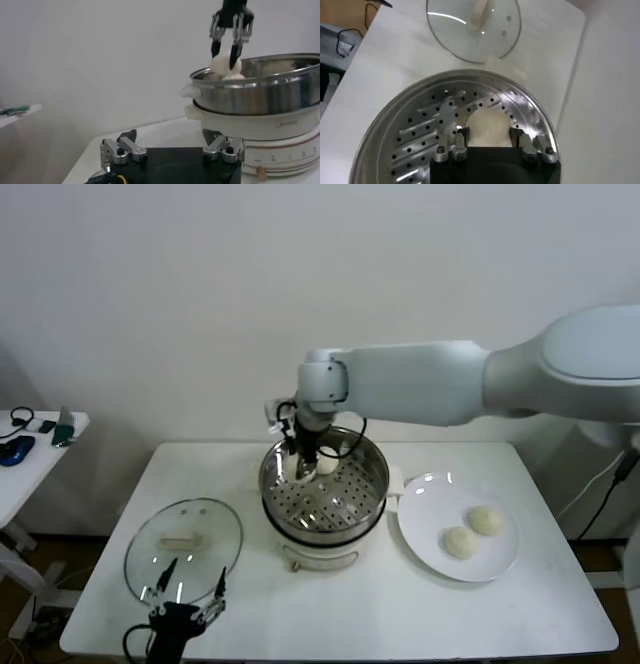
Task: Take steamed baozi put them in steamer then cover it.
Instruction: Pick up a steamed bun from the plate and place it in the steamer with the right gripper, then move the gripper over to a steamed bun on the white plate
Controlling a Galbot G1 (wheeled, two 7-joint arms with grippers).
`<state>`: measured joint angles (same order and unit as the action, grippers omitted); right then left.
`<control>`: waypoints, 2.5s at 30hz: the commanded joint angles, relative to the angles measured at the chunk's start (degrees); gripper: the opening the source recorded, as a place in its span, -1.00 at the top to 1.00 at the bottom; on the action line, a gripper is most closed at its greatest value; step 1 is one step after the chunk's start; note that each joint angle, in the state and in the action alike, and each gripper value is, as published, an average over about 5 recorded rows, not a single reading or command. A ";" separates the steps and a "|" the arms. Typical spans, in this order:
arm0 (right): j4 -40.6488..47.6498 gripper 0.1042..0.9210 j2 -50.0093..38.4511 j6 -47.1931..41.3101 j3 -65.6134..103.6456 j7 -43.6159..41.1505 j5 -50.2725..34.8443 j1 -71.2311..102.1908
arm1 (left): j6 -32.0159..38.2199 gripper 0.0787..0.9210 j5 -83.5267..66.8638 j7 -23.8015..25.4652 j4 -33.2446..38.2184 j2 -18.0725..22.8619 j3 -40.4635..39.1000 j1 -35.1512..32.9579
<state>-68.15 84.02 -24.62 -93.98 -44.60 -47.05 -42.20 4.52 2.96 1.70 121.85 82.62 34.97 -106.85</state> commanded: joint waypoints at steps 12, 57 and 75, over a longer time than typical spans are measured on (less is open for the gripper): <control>7.90 -0.32 4.05 0.46 0.84 1.14 4.20 7.23 | -0.06 -0.77 -0.07 0.08 -0.19 0.17 -0.07 0.06; -9.76 -0.76 -48.01 6.60 5.01 -4.71 30.21 18.89 | 0.23 -0.77 1.41 0.27 -0.25 0.62 -0.63 -0.97; -4.86 -0.74 -43.63 5.94 9.41 -4.03 30.25 24.31 | 0.10 -0.77 1.48 0.38 -0.44 0.93 -0.27 -0.96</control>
<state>-74.71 40.15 -18.62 -86.95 -48.93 -17.94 -21.14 4.64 4.45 2.07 121.41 83.53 34.69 -107.75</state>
